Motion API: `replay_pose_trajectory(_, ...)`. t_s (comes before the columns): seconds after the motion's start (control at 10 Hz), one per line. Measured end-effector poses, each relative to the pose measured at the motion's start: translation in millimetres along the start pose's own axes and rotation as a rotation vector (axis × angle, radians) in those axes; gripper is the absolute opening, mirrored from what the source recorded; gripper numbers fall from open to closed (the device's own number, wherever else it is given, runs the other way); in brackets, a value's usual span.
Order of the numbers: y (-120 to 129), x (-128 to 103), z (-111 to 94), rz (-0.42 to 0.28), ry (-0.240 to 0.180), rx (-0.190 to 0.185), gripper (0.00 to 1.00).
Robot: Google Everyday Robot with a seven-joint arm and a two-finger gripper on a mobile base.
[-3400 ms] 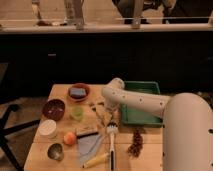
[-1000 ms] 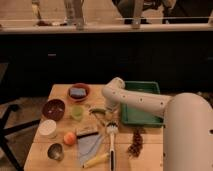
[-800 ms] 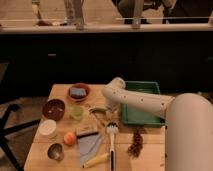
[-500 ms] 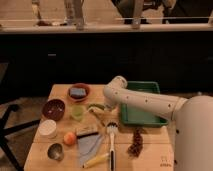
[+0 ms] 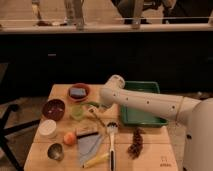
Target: Place pepper in purple bowl
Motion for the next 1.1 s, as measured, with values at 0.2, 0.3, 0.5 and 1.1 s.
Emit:
replay_pose_trajectory(0.2, 4, -14, -6, -0.029, -0.009, 0.011, 0.00)
replay_pose_trajectory(0.3, 7, -25, -8, -0.048, -0.013, 0.015, 0.00)
replay_pose_trajectory(0.5, 12, -44, -10, -0.083, -0.015, 0.021, 0.00)
replay_pose_trajectory(1.1, 35, -112, -7, -0.188, -0.010, 0.022, 0.00)
